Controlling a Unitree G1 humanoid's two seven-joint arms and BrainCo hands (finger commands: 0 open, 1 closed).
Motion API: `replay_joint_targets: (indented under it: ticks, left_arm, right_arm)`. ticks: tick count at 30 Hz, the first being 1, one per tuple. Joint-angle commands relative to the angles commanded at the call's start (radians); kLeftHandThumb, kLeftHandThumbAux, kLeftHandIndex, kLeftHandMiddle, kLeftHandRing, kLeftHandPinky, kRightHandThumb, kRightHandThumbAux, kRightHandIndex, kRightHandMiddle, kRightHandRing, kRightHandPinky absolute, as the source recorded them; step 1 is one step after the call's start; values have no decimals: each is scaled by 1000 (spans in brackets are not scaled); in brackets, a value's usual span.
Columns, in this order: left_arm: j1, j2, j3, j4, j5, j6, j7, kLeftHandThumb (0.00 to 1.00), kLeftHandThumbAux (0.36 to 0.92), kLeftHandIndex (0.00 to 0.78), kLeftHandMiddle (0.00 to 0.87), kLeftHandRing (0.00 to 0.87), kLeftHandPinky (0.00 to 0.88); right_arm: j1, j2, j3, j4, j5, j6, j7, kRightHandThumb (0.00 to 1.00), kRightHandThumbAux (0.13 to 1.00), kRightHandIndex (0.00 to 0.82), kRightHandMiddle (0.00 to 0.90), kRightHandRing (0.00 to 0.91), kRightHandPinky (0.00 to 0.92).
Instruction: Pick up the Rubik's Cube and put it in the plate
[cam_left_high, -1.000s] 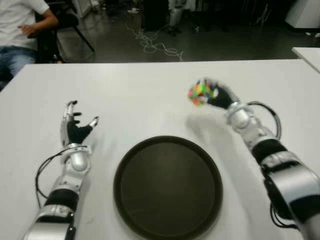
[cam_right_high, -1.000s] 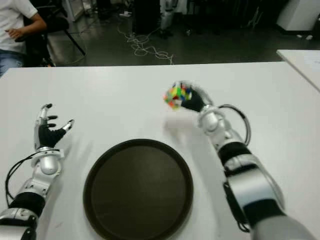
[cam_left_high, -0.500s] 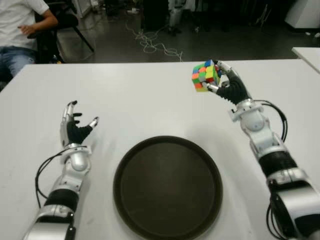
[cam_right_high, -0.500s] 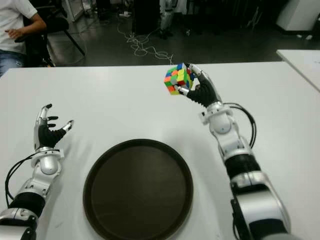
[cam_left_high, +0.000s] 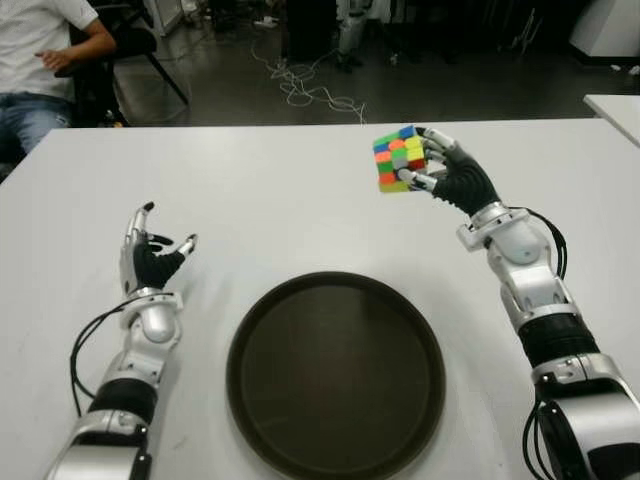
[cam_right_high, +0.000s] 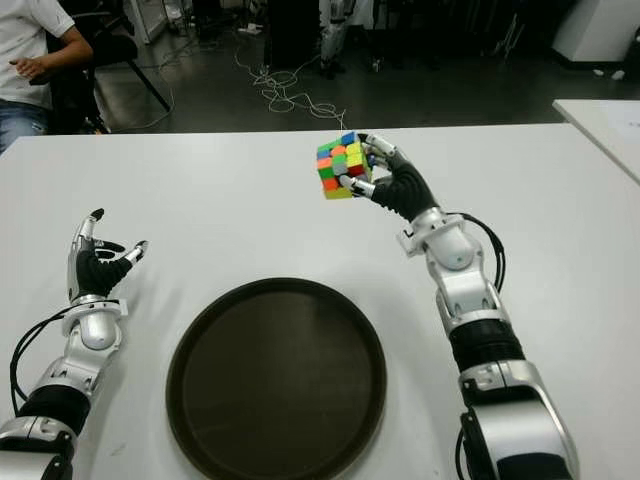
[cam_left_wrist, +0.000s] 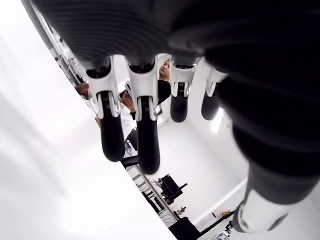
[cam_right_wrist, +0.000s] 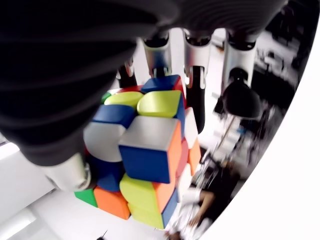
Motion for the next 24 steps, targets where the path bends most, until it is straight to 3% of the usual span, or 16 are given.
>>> replay_joint_targets:
  ticks: [3, 5, 11, 16, 20, 24]
  left_arm:
    - [-1, 1, -1, 4, 1, -1, 1, 1, 730, 0, 275, 495, 522]
    - [-3, 2, -1, 8, 3, 0, 2, 0, 725, 0, 286, 491, 548]
    - [-8, 3, -1, 17, 5, 3, 5, 9, 745, 0, 441, 648, 676]
    - [-12, 2, 1, 24, 1, 2, 6, 17, 751, 0, 462, 687, 708]
    - [-17, 4, 3, 36, -1, -5, 7, 24, 746, 0, 343, 589, 618]
    - [-17, 6, 1, 36, 2, -10, 10, 24, 738, 0, 278, 506, 538]
  right_arm:
    - [16, -1, 2, -43, 1, 36, 23, 851, 670, 441, 595, 814, 806]
    - [34, -3, 11, -85, 1, 67, 47, 851, 671, 440, 596, 810, 802]
    - [74, -6, 28, -158, -6, 121, 94, 849, 672, 435, 583, 801, 792]
    - [101, -11, 44, -205, -3, 158, 142, 847, 673, 431, 577, 798, 792]
    - [109, -20, 69, -216, 9, 175, 223, 846, 674, 434, 584, 801, 796]
    - [104, -22, 82, -192, 26, 171, 289, 845, 674, 435, 587, 804, 798]
